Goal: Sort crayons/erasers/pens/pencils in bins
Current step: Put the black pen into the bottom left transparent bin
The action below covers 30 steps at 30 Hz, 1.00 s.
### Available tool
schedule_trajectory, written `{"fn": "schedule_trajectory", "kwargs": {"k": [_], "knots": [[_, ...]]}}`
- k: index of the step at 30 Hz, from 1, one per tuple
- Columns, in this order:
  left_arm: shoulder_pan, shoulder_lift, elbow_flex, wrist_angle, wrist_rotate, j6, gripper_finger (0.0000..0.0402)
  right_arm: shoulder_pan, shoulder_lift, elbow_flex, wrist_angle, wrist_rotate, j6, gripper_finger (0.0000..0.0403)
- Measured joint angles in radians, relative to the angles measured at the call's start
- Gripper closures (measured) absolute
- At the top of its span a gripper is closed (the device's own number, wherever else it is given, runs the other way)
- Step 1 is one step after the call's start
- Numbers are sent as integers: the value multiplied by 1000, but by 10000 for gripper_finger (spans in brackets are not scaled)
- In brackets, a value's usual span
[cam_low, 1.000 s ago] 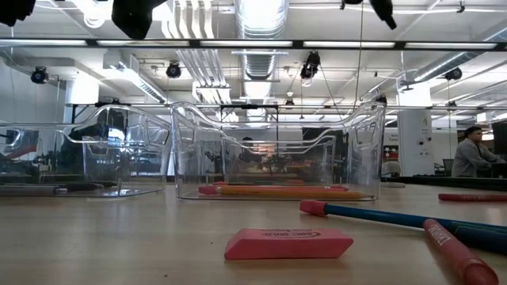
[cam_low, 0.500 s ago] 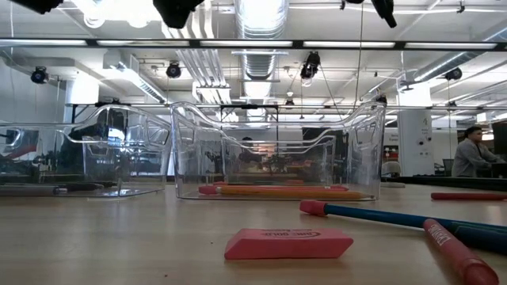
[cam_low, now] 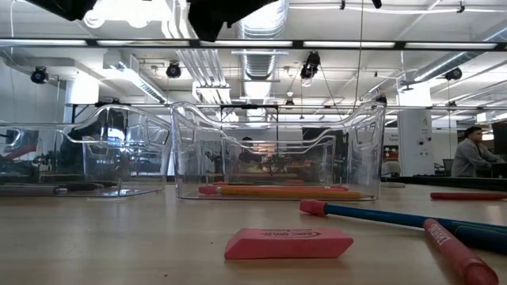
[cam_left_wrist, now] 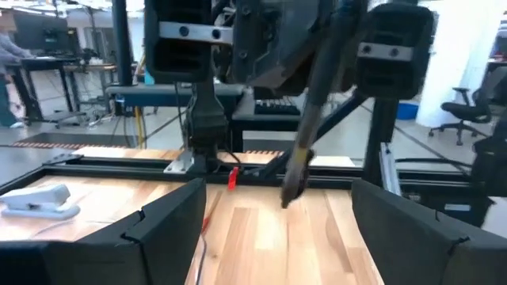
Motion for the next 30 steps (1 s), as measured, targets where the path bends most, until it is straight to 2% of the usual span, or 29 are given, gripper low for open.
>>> {"fn": "schedule_trajectory", "kwargs": {"k": [9, 24, 30], "knots": [[16, 76, 99, -2, -4, 0, 104, -1, 50, 0, 69, 0, -7, 378], [19, 89, 121, -5, -2, -1, 106, -16, 88, -1, 121, -1, 2, 378], [19, 89, 125, -4, -4, -25, 147, -29, 111, 0, 127, -1, 12, 378]]}}
